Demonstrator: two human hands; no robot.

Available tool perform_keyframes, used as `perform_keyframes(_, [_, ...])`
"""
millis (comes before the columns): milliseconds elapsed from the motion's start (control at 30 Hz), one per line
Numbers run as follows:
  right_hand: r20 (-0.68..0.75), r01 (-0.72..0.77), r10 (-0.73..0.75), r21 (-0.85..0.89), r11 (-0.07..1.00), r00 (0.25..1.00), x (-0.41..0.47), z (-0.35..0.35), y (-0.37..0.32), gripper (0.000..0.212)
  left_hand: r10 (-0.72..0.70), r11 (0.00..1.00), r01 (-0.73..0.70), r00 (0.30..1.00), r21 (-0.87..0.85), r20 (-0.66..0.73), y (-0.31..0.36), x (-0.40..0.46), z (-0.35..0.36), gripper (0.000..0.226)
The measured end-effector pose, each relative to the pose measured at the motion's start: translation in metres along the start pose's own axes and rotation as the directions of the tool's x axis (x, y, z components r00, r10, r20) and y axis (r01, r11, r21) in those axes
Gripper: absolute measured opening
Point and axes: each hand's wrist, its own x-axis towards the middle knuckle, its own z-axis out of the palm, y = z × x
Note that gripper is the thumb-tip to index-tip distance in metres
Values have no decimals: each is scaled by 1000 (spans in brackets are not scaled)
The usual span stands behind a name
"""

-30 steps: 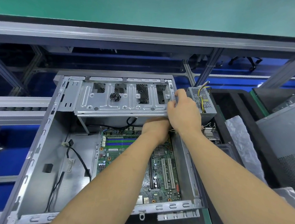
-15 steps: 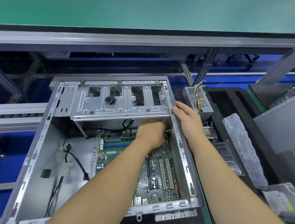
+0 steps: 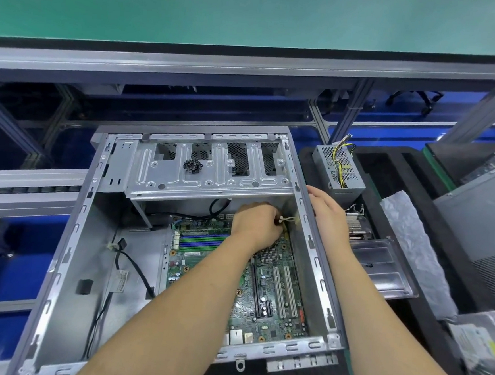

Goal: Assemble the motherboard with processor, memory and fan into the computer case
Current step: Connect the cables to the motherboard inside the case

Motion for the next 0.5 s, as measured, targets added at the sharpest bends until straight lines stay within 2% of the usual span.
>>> perform_keyframes(233, [-7, -21, 21, 18, 1000, 1000, -1, 1, -1, 28, 18, 999, -18, 1000, 43, -7, 3, 5, 0, 23])
perform_keyframes(400, [-20, -18, 18, 19, 1000, 1000, -2, 2, -3, 31, 18, 999, -20, 999, 47, 42, 7, 6, -2, 21])
perform_keyframes(500, [-23, -21, 21, 14, 1000, 1000, -2, 2, -3, 32, 41, 994, -41, 999, 97, 11, 8, 6, -4, 18])
